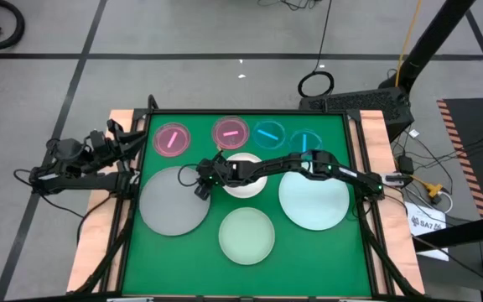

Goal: Stack plastic plates
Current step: Stack the gray plate on top of the blue plate

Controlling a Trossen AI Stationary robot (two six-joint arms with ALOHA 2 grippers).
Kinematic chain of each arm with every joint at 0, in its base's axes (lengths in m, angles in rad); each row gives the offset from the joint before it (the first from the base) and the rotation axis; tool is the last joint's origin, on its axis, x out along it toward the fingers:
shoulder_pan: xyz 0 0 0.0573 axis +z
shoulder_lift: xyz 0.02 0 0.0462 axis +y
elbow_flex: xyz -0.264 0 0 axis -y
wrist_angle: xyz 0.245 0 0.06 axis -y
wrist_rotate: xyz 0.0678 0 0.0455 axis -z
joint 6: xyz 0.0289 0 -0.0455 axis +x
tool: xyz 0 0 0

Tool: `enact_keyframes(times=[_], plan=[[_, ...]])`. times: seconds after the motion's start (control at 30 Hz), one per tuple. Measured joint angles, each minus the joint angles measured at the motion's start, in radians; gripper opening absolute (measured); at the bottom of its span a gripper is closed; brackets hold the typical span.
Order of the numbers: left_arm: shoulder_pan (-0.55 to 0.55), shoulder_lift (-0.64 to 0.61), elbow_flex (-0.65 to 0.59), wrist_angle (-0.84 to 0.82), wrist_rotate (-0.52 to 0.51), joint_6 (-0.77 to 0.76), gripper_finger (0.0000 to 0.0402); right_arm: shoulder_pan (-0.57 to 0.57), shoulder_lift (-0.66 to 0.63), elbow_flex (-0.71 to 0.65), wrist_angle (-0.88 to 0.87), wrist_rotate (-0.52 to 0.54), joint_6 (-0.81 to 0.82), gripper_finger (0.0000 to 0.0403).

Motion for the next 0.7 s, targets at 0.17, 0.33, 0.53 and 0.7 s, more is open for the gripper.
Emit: enact_keyframes(times=[0.17,0.33,0.53,0.7], plan=[[0.000,0.000,0.000,0.000,0.000,-0.001,0.0088,0.000,0.000,-0.001,0.012,0.000,0.010,0.0077],[0.000,0.000,0.000,0.001,0.000,-0.002,0.0088,-0.002,0.001,-0.002,0.048,-0.025,0.055,0.0034],[0.000,0.000,0.000,0.001,0.000,-0.003,0.0088,-0.001,0.001,-0.002,0.124,-0.056,0.131,0.0007],[0.000,0.000,0.000,0.001,0.000,-0.005,0.0088,-0.002,0.001,-0.002,0.191,-0.070,0.184,0.0004]])
